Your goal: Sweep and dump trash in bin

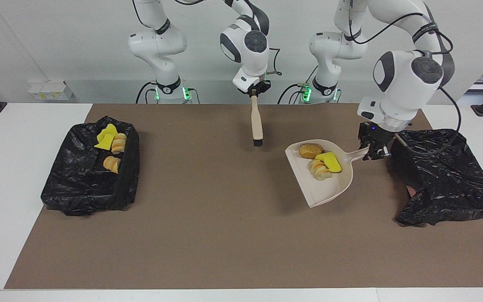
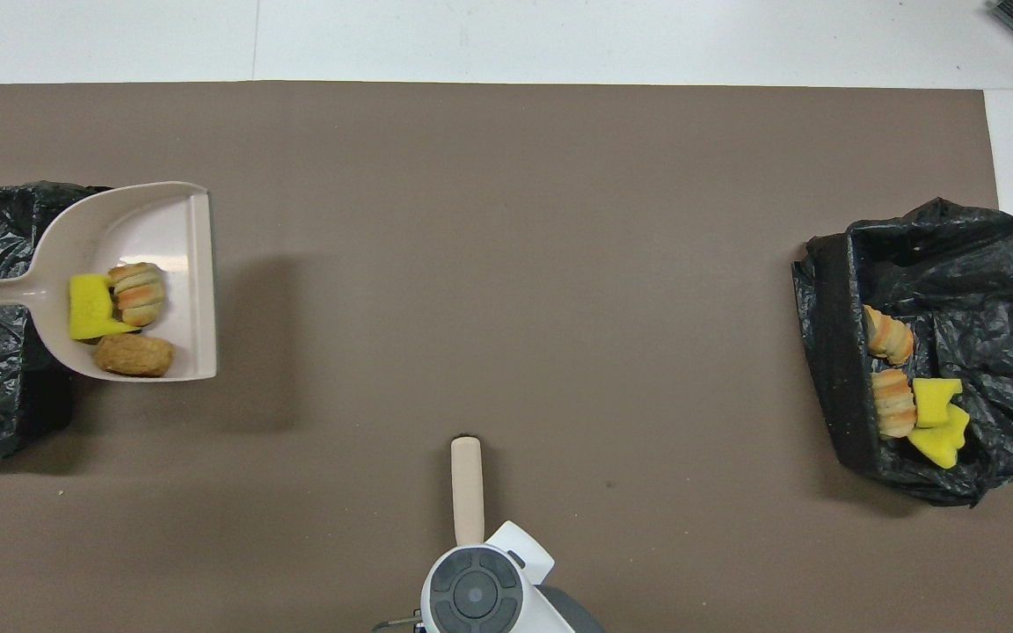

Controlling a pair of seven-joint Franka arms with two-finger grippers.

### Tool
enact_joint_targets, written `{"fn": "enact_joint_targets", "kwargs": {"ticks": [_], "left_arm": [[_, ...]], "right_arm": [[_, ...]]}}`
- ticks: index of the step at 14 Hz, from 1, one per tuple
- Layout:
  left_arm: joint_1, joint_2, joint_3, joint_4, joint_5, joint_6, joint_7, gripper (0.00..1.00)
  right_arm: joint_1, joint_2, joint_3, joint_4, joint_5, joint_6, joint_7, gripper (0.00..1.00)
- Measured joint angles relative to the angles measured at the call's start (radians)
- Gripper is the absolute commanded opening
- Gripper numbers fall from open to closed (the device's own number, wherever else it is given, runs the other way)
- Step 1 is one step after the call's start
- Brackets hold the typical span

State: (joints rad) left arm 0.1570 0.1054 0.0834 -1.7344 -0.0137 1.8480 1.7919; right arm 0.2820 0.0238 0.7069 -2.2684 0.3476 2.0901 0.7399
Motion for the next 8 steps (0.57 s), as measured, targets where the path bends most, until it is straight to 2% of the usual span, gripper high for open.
{"fn": "enact_joint_targets", "kwargs": {"ticks": [1, 2, 3, 6, 8], "left_arm": [[0.032, 0.008, 0.002, 0.019, 0.021, -0.003, 0.051, 0.0], [0.056, 0.017, 0.004, 0.035, 0.058, -0.005, 0.088, 0.0], [0.079, 0.025, 0.005, 0.05, 0.09, -0.006, 0.123, 0.0], [0.164, 0.059, 0.006, 0.113, 0.126, 0.003, 0.256, 0.0], [0.194, 0.082, 0.007, 0.156, 0.182, 0.029, 0.274, 0.0]], "right_arm": [[0.011, 0.0, 0.0, -0.011, 0.0, 0.013, 0.005, 0.29], [0.018, -0.001, 0.0, -0.013, 0.0, 0.017, 0.014, 0.56], [0.02, -0.002, 0.0, -0.014, 0.0, 0.018, 0.018, 0.77], [0.014, -0.002, -0.008, -0.014, -0.002, 0.028, 0.018, 0.99], [-0.029, -0.008, -0.015, 0.0, -0.004, 0.037, 0.018, 1.0]]}}
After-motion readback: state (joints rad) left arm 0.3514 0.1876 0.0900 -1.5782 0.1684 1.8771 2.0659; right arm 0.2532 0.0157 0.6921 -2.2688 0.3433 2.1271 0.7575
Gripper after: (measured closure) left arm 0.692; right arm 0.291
